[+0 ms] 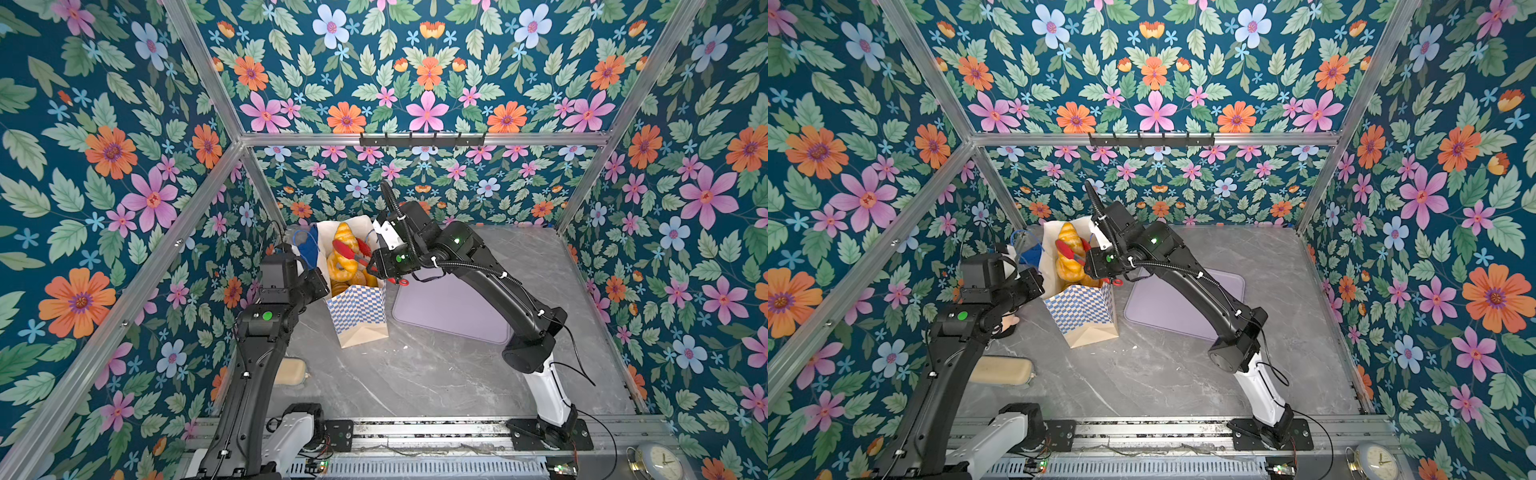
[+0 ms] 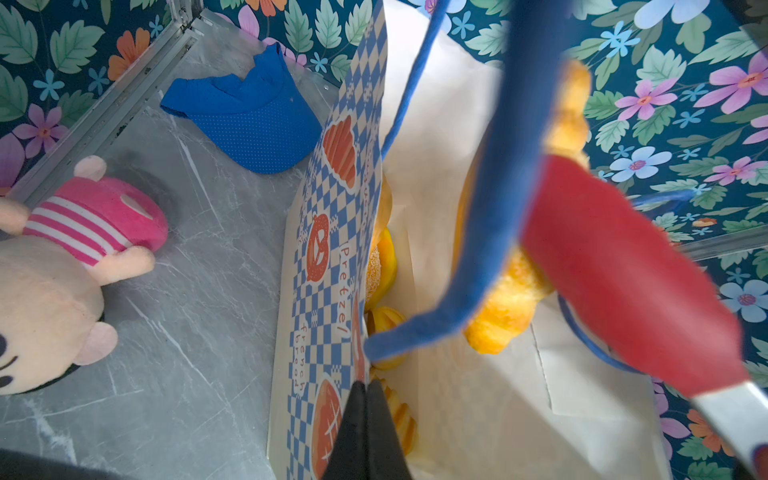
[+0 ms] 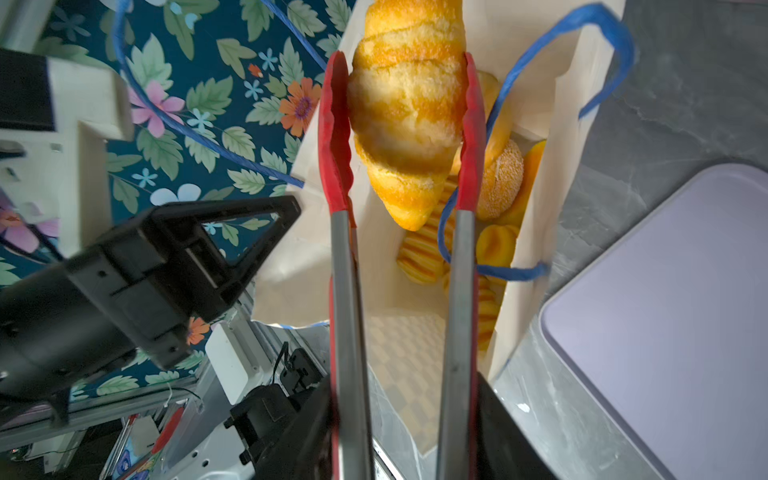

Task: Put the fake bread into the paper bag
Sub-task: 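Lower the croissant into the bag and open the right tongs, then withdraw the open right tongs up and out of the bag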

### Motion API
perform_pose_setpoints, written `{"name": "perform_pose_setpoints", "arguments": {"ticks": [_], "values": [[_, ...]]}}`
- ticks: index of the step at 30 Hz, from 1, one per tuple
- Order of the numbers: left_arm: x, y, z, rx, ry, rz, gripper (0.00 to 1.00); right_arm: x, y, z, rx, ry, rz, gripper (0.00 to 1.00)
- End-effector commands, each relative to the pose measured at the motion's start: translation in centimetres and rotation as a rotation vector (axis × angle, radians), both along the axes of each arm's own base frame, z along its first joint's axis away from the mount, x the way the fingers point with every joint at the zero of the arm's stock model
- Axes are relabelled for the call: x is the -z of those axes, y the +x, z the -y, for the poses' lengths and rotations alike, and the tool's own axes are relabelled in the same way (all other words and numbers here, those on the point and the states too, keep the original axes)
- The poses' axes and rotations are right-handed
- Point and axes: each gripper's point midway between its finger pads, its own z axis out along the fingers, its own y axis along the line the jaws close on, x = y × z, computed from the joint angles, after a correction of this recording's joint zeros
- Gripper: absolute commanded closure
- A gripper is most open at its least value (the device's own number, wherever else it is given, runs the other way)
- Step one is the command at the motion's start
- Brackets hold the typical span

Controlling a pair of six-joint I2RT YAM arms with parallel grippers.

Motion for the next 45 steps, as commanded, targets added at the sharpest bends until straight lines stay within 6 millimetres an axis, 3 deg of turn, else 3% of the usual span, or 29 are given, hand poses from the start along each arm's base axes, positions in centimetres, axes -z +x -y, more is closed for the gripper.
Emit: {"name": "perform_pose_setpoints", "arguments": {"ticks": [1, 14, 36, 45], "values": [[0.1, -0.2, -0.1, -0.005, 0.004, -0.010, 0.99, 0.0, 0.2, 0.3, 0.003, -0.018, 0.025, 0.49], [0.2, -0.2, -0.1, -0.004, 0.002, -0.012, 0.99, -1.2, 0.0, 0.7, 0.008, -0.001, 0.043, 0.41], [-0.3, -0.1, 0.0, -0.001, 0.001, -0.003, 0.98, -7.7, -1.6, 1.9, -0.012, 0.151, 0.127, 0.48], [-0.2, 0.0, 0.0, 0.002, -0.001, -0.003, 0.98, -8.8, -1.5, 3.6, 0.026, 0.124, 0.187, 0.49]]}}
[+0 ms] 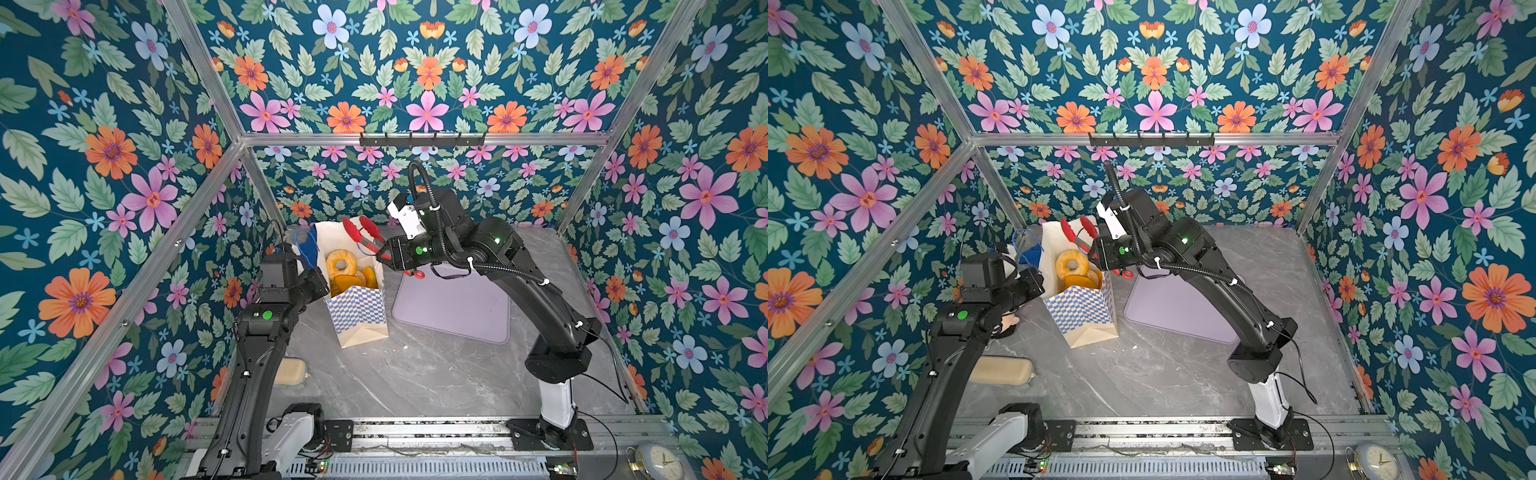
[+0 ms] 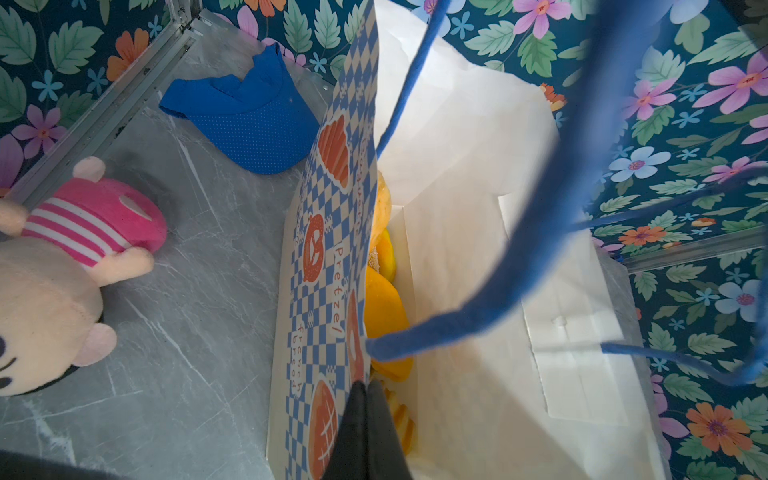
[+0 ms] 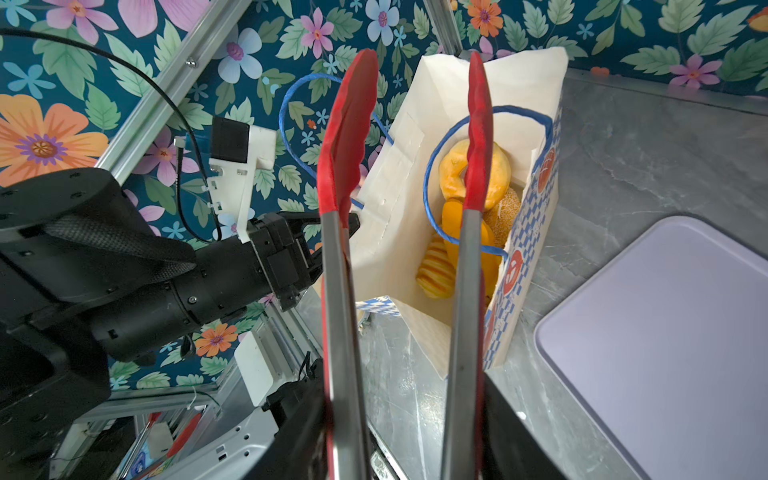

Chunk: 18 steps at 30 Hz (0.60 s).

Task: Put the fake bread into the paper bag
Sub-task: 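Withdraw the open right tongs up and out of the bag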

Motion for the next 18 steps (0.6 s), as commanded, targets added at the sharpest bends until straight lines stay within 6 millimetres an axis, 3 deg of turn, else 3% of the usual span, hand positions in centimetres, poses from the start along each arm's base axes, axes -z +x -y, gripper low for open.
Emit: {"name": "perform_pose_setpoints", "arguments": {"ticks": [1, 11, 18], "values": [[-0.2, 0.0, 0.0, 0.000, -0.001, -0.001, 0.97, -0.9, 0.5, 0.6, 0.026, -0.001, 0.054, 0.49], [-0.4, 0.1, 0.1, 0.001, -0.003, 0.004, 0.93, -0.8, 0.7, 3.9, 0.100, -0.080, 0.116, 0.49], [-1.6, 0.0, -0.3, -0.009, 0.017, 0.032, 0.79, 0.4, 1.7, 9.2, 0.218, -0.117, 0.103, 0.50]]}}
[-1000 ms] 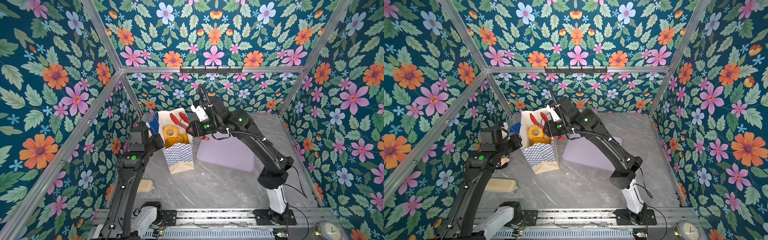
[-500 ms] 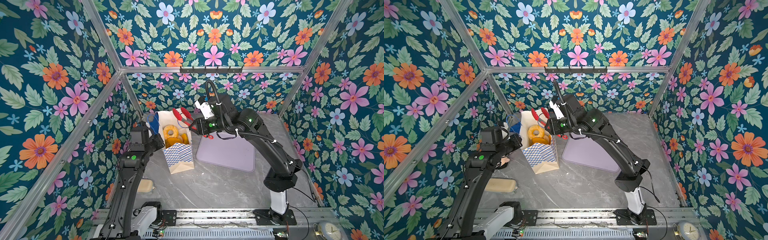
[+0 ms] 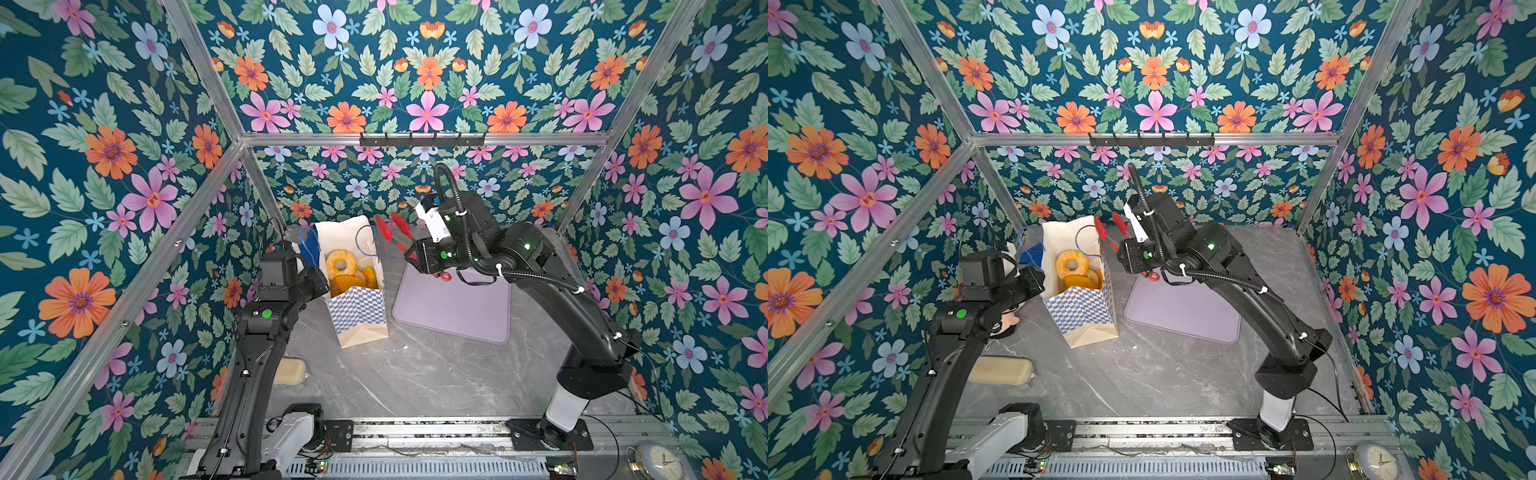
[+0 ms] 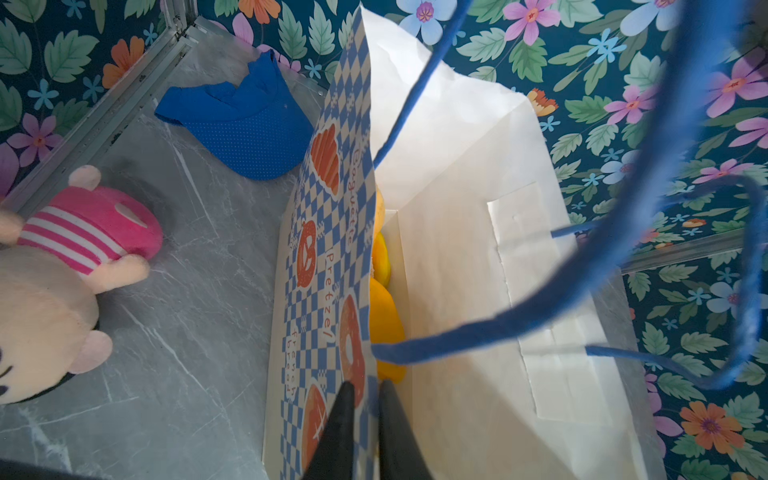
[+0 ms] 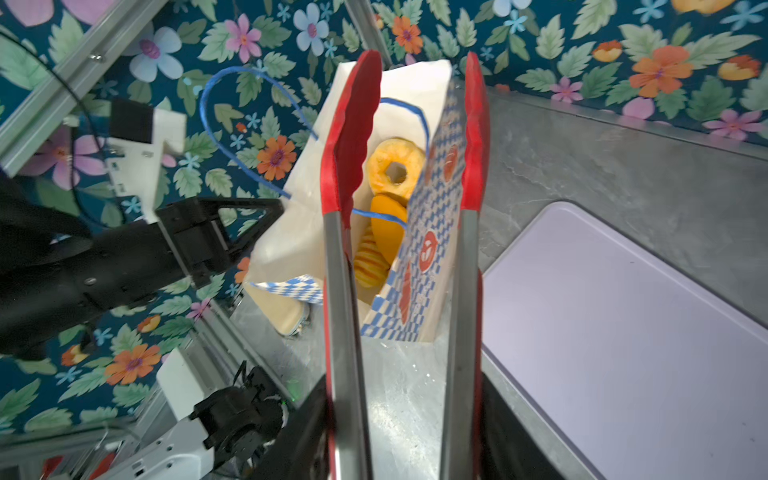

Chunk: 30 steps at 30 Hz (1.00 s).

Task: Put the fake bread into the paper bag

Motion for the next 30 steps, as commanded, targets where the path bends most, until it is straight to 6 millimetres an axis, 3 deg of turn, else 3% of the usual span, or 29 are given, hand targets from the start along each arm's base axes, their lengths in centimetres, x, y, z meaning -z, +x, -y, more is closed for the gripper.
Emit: {"name": "perform_pose_setpoints", "arguments": {"ticks": [1, 3, 6, 10, 15, 20, 27, 30], "values": [[-0.9, -0.3, -0.4, -0.011, 0.022, 0.017, 0.75, -0.4, 1.1, 2.6, 0.079, 0.015, 0.039, 0.50], [-1.5, -0.5, -0.6, -0.019, 0.032, 0.030, 0.62, -0.1, 1.2, 5.2, 0.131, 0.017, 0.037, 0.50], [-2.4, -0.8, -1.1, -0.039, 0.049, 0.050, 0.33, 1.2, 1.6, 8.6, 0.211, 0.008, 0.018, 0.49], [-3.7, -1.7, -2.4, -0.095, 0.093, 0.077, 0.17, 3.4, 2.0, 13.2, 0.319, 0.020, -0.027, 0.50], [-4.7, -3.8, -5.6, -0.261, 0.167, 0.094, 0.16, 7.0, 2.6, 21.1, 0.551, 0.059, -0.103, 0.50], [-2.5, -5.4, -7.8, -0.413, 0.163, 0.082, 0.18, 13.0, 3.5, 28.3, 0.786, 0.001, -0.177, 0.49], [1.1, -3.8, -8.4, -0.486, 0.125, 0.060, 0.18, 22.8, 5.3, 34.5, 1.003, -0.026, -0.347, 0.47], [2.2, -3.0, -9.3, -0.534, 0.140, 0.046, 0.17, 26.1, 5.8, 36.6, 1.063, -0.035, -0.421, 0.46]]}}
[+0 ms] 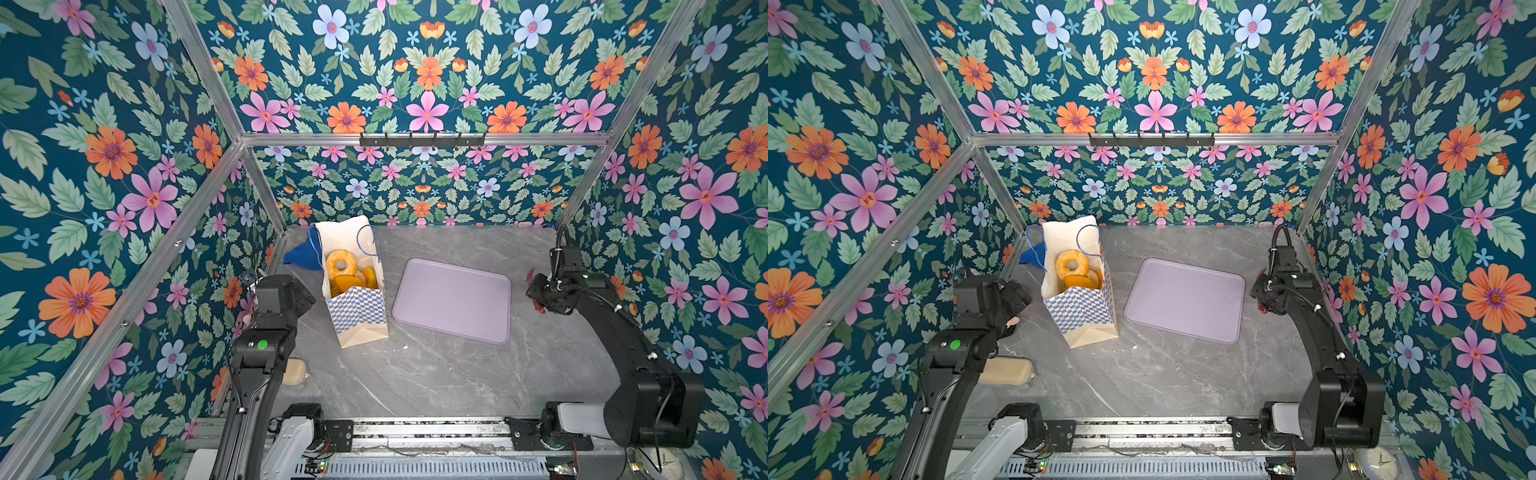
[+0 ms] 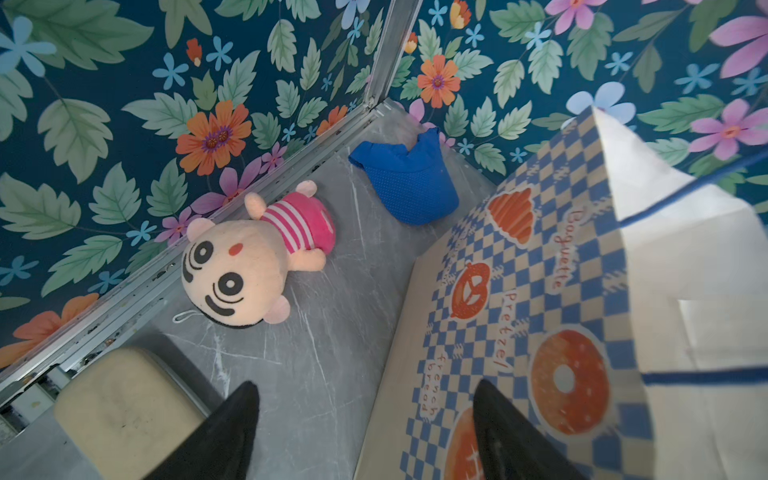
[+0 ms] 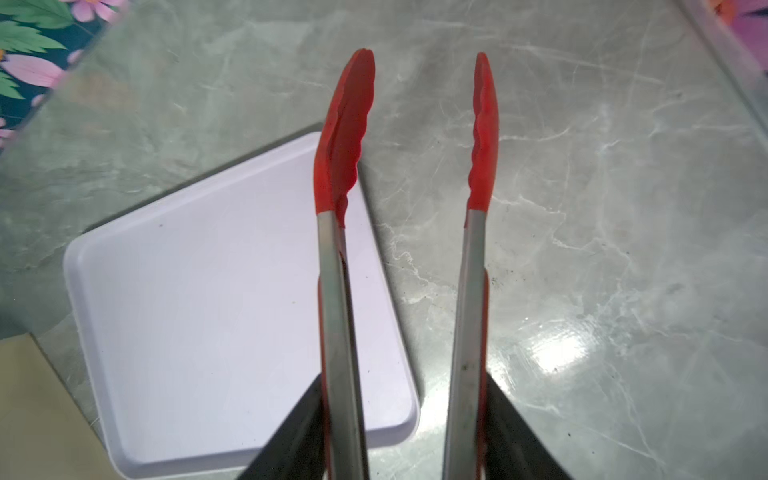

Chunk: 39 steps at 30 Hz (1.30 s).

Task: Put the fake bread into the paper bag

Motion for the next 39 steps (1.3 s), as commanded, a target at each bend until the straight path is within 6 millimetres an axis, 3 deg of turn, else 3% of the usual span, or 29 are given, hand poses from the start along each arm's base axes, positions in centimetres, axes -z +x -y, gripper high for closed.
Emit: {"name": "perform_pose_setpoints", "arguments": {"ticks": [1, 7, 13, 16, 20, 27, 30, 37, 38, 39], "values": [[-0.4, 1.3, -1.2, -0.075, 0.000, 0.064, 0.17, 1.5, 2.0, 2.2, 0.079, -0.014, 0.028, 0.46], [1.6, 3.6, -3.3, -0.113, -0.054, 0.048, 0.16, 5.4, 2.0, 4.7, 0.128, -0.091, -0.091, 0.43], [3.7, 5.8, -5.6, -0.127, -0.116, 0.047, 0.15, 10.5, -0.1, 5.7, 0.166, -0.063, -0.271, 0.40], [4.2, 6.7, -6.0, -0.119, -0.120, 0.041, 0.13, 11.6, -1.1, 5.8, 0.199, -0.012, -0.286, 0.33], [4.1, 8.0, -5.8, -0.089, -0.120, 0.056, 0.09, 11.3, -1.7, 6.0, 0.210, -0.008, -0.275, 0.23], [2.3, 8.5, -7.1, -0.096, 0.002, 0.150, 0.00, 7.3, -1.2, 6.4, 0.217, -0.037, -0.152, 0.11], [1.9, 9.0, -7.3, -0.063, 0.068, 0.149, 0.00, 5.0, -0.9, 6.7, 0.226, -0.059, -0.072, 0.11], [2.8, 11.9, -6.0, 0.101, 0.150, 0.125, 0.00, -1.2, -1.4, 8.9, 0.299, -0.211, 0.195, 0.15], [3.1, 12.2, -6.1, 0.101, 0.154, 0.131, 0.00, -2.4, -0.6, 8.6, 0.265, -0.224, 0.308, 0.03], [3.6, 12.5, -6.3, 0.095, 0.156, 0.129, 0.00, -3.2, -0.3, 8.6, 0.246, -0.247, 0.397, 0.01]]}}
